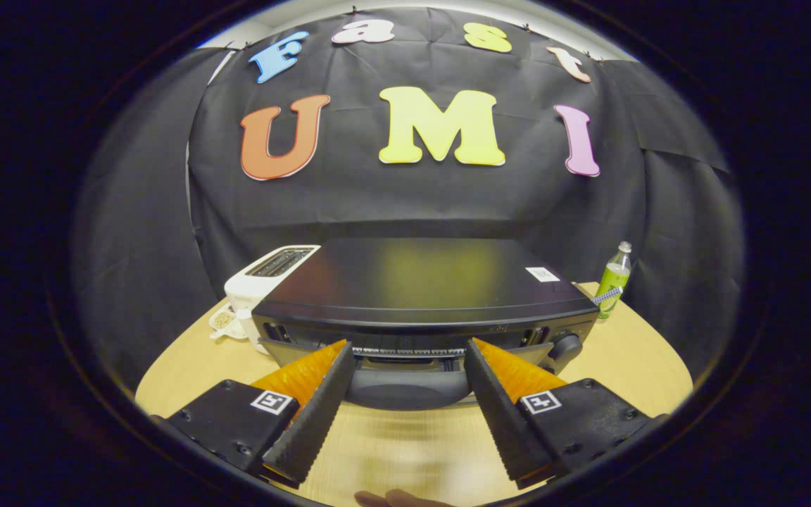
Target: Open the toaster oven, put the food inside, and close the toaster oven door.
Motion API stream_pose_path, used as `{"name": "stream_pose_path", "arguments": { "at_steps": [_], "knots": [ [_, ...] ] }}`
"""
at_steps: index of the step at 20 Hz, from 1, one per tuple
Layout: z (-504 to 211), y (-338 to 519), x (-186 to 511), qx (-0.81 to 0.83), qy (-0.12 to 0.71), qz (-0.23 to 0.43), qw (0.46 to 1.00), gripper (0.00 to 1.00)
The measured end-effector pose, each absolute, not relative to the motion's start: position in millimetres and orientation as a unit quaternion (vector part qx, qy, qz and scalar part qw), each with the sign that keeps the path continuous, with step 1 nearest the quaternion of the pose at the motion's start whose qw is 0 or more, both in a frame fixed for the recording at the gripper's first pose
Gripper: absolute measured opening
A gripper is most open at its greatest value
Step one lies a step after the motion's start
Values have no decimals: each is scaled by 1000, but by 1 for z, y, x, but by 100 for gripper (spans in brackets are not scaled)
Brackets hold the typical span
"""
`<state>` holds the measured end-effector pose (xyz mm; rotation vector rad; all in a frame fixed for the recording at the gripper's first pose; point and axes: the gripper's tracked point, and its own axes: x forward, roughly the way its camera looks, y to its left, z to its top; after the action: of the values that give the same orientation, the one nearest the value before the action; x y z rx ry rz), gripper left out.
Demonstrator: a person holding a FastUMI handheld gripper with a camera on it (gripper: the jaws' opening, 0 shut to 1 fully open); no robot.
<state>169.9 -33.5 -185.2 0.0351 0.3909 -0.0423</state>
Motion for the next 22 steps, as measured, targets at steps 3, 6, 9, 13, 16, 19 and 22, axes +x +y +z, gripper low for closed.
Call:
{"name": "stream_pose_path", "arguments": {
  "at_steps": [3, 6, 9, 13, 16, 19, 22],
  "knots": [
    [-195, -33, 151, 23, 206, -17, 978, 100],
    [-211, -30, 128, 30, 228, -15, 973, 100],
    [-223, -29, 110, 13, 242, -24, 970, 100],
    [-259, -27, 86, -2, 279, -38, 959, 100],
    [-285, -28, 75, -5, 299, -35, 953, 100],
    [-313, -28, 68, 5, 324, -35, 945, 100],
    [-316, -27, 66, 15, 316, -36, 948, 100]
  ]
}}
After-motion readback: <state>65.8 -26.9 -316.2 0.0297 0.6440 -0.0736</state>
